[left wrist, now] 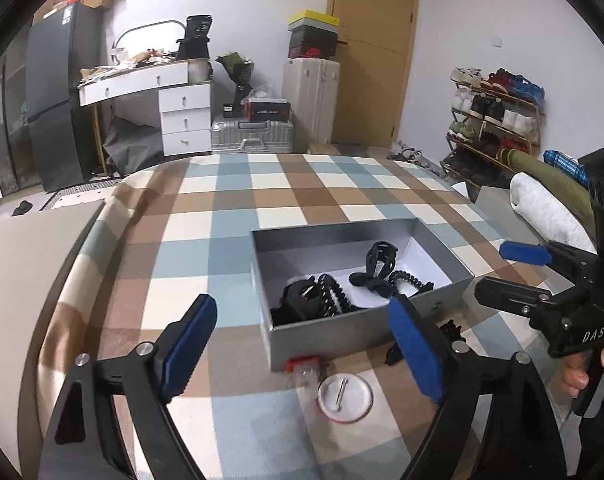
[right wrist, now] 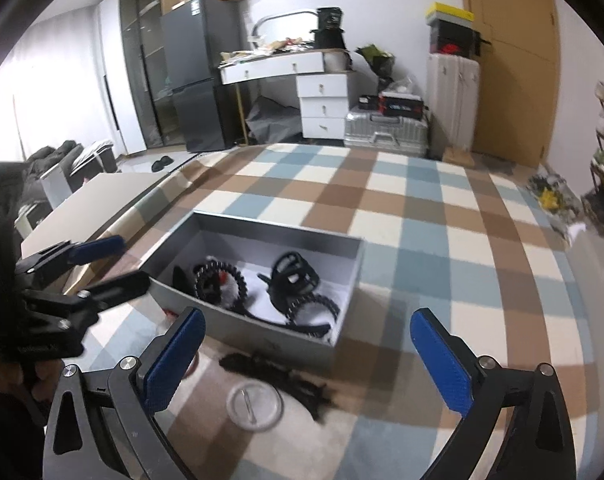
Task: Organize jewelry
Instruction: 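Move the right gripper toward the remaining black hair clip strip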
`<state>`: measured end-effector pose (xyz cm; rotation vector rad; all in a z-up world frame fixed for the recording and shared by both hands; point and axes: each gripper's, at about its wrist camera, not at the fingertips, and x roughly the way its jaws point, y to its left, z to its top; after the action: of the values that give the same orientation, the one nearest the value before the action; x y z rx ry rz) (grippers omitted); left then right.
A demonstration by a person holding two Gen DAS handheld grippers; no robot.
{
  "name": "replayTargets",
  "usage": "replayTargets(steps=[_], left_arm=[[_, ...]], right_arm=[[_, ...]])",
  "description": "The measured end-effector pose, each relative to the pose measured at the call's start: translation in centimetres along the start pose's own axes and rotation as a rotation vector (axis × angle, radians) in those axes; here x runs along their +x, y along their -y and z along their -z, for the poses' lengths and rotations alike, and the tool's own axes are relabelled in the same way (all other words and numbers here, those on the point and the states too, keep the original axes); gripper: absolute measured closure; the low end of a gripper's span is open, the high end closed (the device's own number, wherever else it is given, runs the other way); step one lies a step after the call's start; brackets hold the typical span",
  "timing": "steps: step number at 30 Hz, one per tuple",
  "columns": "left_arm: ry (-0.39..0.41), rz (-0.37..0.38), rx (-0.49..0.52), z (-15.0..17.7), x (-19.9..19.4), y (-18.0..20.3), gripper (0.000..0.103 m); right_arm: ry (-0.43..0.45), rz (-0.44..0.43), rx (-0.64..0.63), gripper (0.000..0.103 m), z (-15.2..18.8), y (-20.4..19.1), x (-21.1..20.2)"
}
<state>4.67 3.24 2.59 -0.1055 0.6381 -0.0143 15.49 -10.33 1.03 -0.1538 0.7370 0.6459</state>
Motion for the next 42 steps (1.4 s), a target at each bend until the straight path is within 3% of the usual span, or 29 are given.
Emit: replayTargets(steps=[4, 13, 22, 35, 42], left_arm=[[-0.025, -0.004, 0.027, 0.5, 0.4, 0.5, 0.001], [-0.119, -0.032, 0.11, 1.5, 1.9, 1.3, 0.001], [-0.187, -0.051, 0.058, 2.3, 2.8, 0.1, 0.001], [-0.223, -0.056, 0.056, 3.0, 3.3, 0.4, 0.001], [-0.23, -0.055, 0.005, 2.8, 3.6, -0.5, 0.001]], right_arm=[[-0.065, -0.017, 0.009, 0.0, 0.7, 0.2, 0.5], [-0.19, 0.014, -0.099, 0.0, 2.5, -1.1, 2.3], [-0.262, 0.055, -0.084, 0.0, 3.3, -0.1, 3.6], [-0.297, 0.045, -0.128, 0.0, 3.9, -1.1, 4.4], [-0.3, 0.062, -0.076, 0.0, 4.0, 0.2, 4.6]])
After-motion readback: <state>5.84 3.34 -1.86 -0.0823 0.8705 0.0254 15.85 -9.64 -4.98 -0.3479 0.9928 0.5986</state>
